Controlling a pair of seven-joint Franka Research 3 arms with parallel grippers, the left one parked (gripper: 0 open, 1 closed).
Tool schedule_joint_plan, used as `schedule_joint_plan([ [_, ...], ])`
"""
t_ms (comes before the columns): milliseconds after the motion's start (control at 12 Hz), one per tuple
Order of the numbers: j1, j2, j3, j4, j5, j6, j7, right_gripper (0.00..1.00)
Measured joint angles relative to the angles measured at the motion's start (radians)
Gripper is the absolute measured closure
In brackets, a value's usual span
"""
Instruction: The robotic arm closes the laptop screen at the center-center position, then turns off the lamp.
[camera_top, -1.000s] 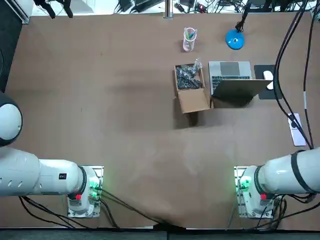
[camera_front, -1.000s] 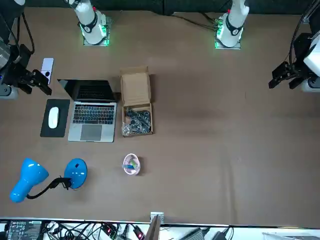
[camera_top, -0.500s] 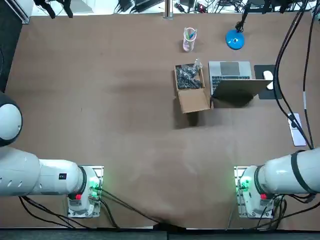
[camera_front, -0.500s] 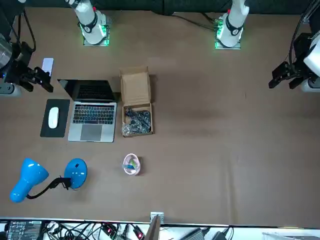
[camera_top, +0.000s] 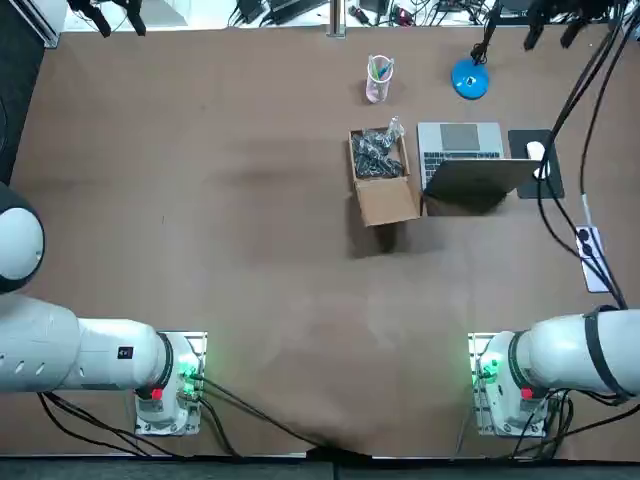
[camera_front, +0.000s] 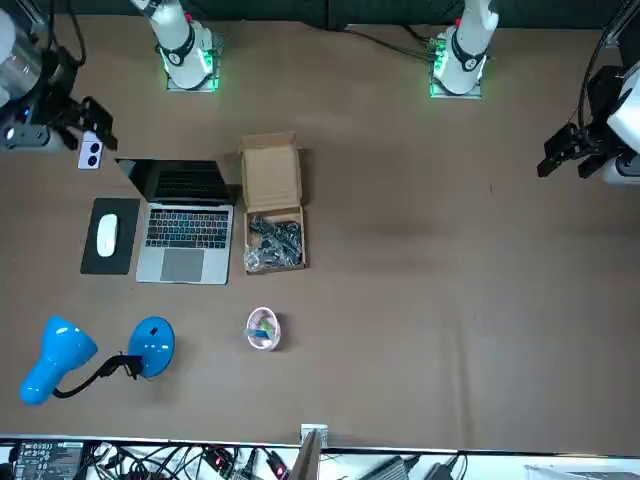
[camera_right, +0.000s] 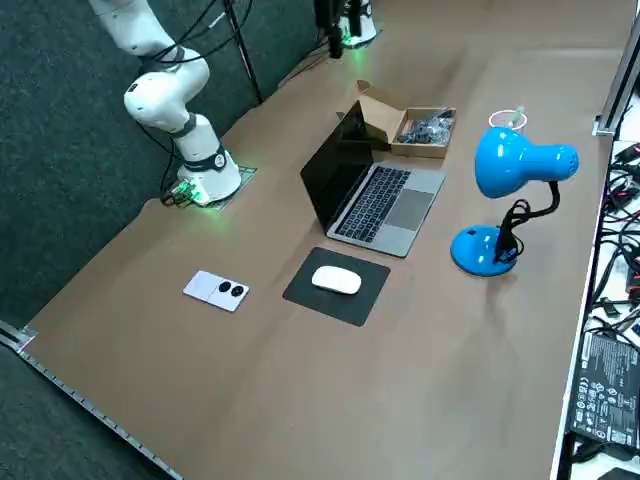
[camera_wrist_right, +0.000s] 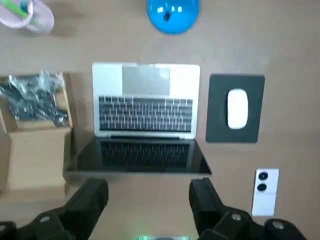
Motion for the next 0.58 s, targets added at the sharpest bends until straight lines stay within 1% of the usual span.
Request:
schedule_joint_plan([
  [83, 0.003, -0.042, 0.001, -0.053, 0.0, 0.0, 0.001, 0.0],
  [167, 0.011, -0.13, 0.001, -0.17, 0.001, 0.015, 0.003, 0.0],
  [417, 0.019, -0.275, 0.002, -0.375, 0.003, 0.092, 0.005, 0.0],
  [583, 0.028, -0.36, 0.003, -0.491, 0.004, 0.122, 0.007, 0.0],
])
